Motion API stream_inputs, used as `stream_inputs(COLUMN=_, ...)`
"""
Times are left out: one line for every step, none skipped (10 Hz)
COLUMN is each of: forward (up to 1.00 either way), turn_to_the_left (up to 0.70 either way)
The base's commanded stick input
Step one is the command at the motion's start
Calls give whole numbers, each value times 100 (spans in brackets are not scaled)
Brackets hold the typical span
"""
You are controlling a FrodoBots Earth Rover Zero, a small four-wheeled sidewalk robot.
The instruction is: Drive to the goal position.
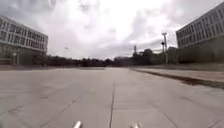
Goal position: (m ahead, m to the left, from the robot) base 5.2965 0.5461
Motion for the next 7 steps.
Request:
stream_inputs(forward=100, turn_to_the_left=0)
stream_inputs(forward=100, turn_to_the_left=0)
stream_inputs(forward=100, turn_to_the_left=0)
stream_inputs(forward=100, turn_to_the_left=0)
stream_inputs(forward=100, turn_to_the_left=0)
stream_inputs(forward=100, turn_to_the_left=0)
stream_inputs(forward=100, turn_to_the_left=0)
